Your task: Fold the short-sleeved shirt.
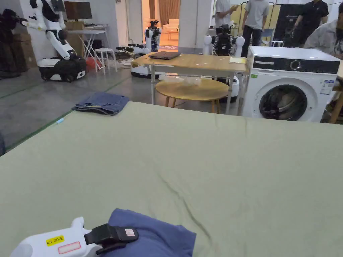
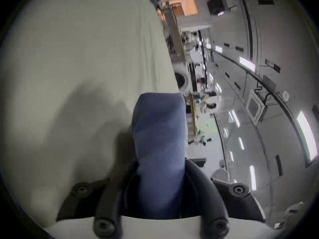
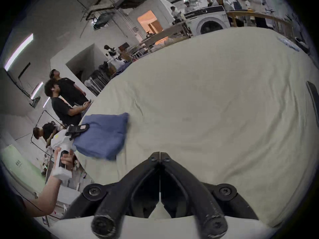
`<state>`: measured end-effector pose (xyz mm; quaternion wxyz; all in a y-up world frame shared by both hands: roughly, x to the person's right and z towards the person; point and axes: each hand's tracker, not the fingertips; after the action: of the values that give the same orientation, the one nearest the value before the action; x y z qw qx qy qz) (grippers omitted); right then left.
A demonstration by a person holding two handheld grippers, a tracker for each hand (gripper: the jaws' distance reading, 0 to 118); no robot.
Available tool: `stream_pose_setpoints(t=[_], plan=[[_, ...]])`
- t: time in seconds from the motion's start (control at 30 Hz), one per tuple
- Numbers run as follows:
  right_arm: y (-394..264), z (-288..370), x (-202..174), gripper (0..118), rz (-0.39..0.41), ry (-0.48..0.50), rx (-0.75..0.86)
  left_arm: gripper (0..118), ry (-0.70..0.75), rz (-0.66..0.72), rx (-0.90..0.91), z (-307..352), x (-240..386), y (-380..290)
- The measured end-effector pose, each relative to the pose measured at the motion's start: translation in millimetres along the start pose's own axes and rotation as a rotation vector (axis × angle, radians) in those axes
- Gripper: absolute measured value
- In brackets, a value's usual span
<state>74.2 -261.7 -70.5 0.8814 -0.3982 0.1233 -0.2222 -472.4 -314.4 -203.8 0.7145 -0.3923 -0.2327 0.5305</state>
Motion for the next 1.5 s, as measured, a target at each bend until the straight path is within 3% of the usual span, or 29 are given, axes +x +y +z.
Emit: stream_pose_setpoints(t=[0.17,0.2,0.23,0.3,0.43,0.5,0.57,0.63,0.7,0.73,0.87,0.93,1.1,1.33,1.5], plan=[[10,-25,-16,0,0.003,0.022,-0.022,21,0.254,-0.054,0.15,63,-9,77],[10,-29,-20,0,0.01,0.024,-0.024,32,0.294,-0.046,0.16,70,-5,75],[10,-32,-23,0,0.017,0.025,-0.027,54,0.324,-0.058,0.198,78,-5,78],[12,-36,-27,0,0.032,0.031,-0.037,113,0.382,-0.086,0.299,92,1,78],[12,-35,-30,0,0.101,0.003,-0.031,117,0.485,-0.231,0.497,110,38,51],[14,-31,-29,0,0.11,-0.013,-0.029,117,0.524,-0.327,0.447,104,61,36],[14,-24,-24,0,0.099,-0.007,-0.01,108,0.474,-0.403,0.314,90,82,16],[15,-14,-19,0,0.074,-0.002,0.018,62,0.429,-0.499,0.238,69,104,-10],[14,-1,-14,0,0.057,-0.009,0.053,5,0.414,-0.604,0.171,37,126,-45],[14,6,-11,0,0.051,-0.023,0.073,0,0.42,-0.645,0.121,22,130,-59],[13,39,-1,0,0.028,-0.062,0.155,0,0.386,-0.753,-0.05,-54,149,-119],[16,58,4,0,0.042,-0.103,0.212,0,0.398,-0.812,-0.05,-89,163,-148],[29,111,7,0,0.126,-0.21,0.364,0,0.385,-0.991,0.154,-134,217,-209],[70,179,-8,0,0.256,-0.388,0.724,0,0.311,-1.268,0.51,-138,305,-253],[85,205,-22,0,0.337,-0.505,0.985,0,0.308,-1.327,0.698,-130,327,-261]])
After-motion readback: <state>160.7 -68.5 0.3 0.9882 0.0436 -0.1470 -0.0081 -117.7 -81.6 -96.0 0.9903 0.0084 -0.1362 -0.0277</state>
